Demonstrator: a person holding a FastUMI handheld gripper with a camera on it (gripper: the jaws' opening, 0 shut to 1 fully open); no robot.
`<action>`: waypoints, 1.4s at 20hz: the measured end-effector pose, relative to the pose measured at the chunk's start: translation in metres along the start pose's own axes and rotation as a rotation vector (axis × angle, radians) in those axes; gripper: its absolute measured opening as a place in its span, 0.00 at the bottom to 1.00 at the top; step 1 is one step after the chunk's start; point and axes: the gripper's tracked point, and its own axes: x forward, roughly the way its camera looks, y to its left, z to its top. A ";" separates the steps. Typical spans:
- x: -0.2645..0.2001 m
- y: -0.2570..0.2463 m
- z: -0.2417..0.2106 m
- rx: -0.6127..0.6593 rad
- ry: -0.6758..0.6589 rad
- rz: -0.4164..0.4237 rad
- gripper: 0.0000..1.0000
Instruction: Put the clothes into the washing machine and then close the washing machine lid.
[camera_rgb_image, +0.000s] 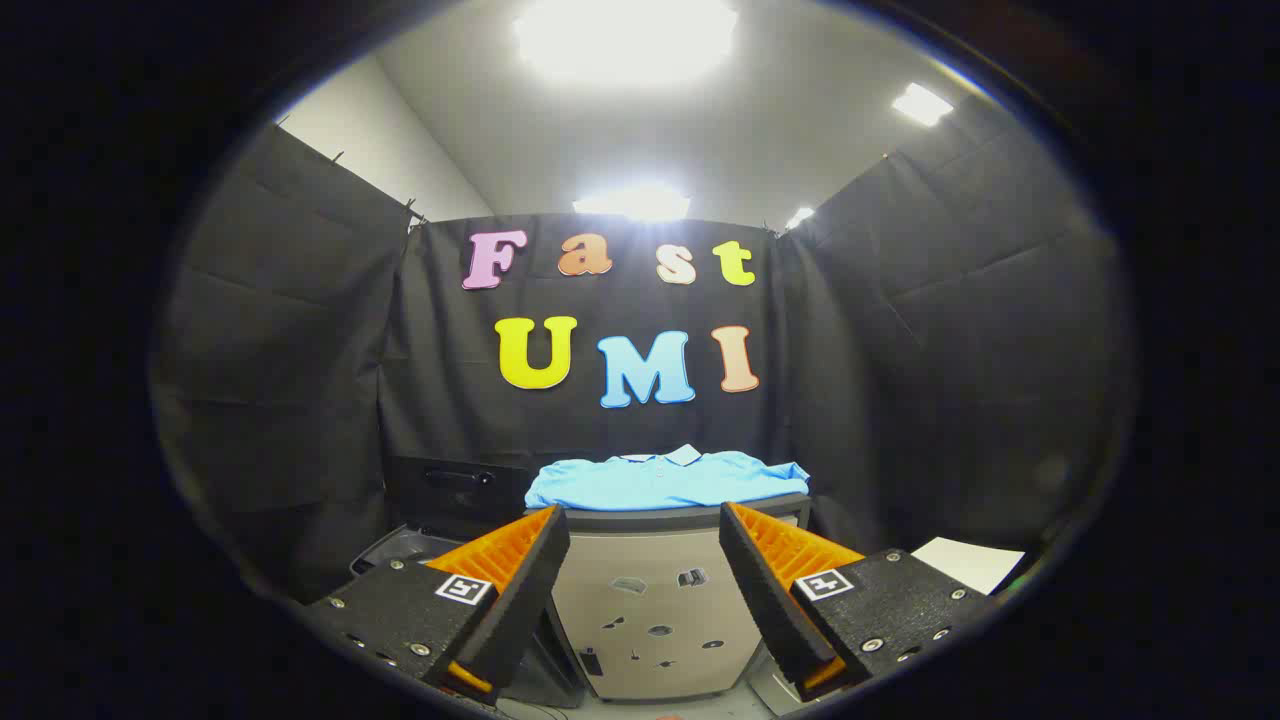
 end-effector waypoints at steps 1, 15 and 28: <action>0.001 0.000 0.000 -0.002 -0.001 0.001 0.95; -0.002 0.000 -0.004 0.008 0.002 -0.019 0.95; 0.021 -0.009 0.023 0.008 -0.024 -0.032 0.95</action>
